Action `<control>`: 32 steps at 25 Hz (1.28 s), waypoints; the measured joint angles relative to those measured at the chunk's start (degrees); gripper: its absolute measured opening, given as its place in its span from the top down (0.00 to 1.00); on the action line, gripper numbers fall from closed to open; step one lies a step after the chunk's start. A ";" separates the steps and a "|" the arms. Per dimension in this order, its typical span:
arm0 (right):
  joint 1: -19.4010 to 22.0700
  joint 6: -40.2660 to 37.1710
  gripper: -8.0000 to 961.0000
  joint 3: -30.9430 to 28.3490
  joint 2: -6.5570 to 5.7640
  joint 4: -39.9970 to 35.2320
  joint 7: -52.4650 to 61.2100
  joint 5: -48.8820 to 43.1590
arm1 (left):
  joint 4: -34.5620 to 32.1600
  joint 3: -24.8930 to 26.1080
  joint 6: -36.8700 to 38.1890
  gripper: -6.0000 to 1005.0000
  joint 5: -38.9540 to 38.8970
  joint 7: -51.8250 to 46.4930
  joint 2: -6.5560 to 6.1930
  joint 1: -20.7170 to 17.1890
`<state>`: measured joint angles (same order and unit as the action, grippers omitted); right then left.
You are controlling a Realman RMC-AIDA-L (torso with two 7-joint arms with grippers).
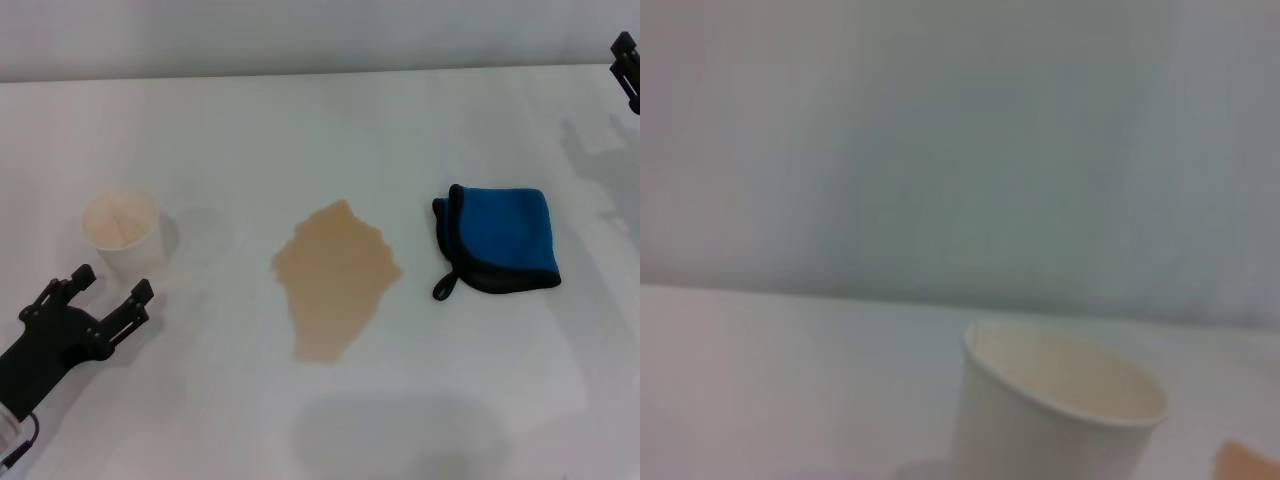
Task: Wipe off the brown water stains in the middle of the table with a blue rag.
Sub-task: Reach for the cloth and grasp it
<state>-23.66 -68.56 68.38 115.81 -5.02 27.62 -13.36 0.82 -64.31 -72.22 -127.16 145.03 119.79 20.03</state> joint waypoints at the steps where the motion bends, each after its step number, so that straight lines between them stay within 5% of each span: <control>1: 0.09 0.00 0.24 0.00 0.00 -0.09 -0.01 0.00 | -0.15 0.00 -1.01 0.13 0.01 -0.59 -0.10 -0.48; 7: 0.36 -0.68 0.24 -0.01 0.09 -0.15 0.25 0.02 | -0.30 1.97 -11.47 0.13 -2.72 -2.57 -0.27 -4.43; 15: 0.92 -4.91 0.24 1.00 -0.64 -1.76 7.76 -0.93 | -0.50 2.79 -16.00 0.13 -11.42 -5.83 -0.69 -7.05; 22: 1.97 0.83 0.24 5.32 -6.30 -14.27 32.44 -15.39 | -0.48 2.78 -15.22 0.13 -17.62 -6.99 -0.66 -7.26; 27: 0.46 4.39 0.24 5.10 -11.51 -26.13 50.92 -36.35 | -0.47 2.78 -14.76 0.13 -17.88 -6.97 -0.62 -6.88; 32: -5.45 3.57 0.24 4.24 -15.78 -32.54 71.32 -61.96 | -0.47 2.78 -14.50 0.13 -18.46 -6.82 -0.54 -6.89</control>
<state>-29.11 -64.99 72.62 100.03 -37.56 98.94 -75.32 0.35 -61.53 -86.73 -145.62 138.21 119.25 13.14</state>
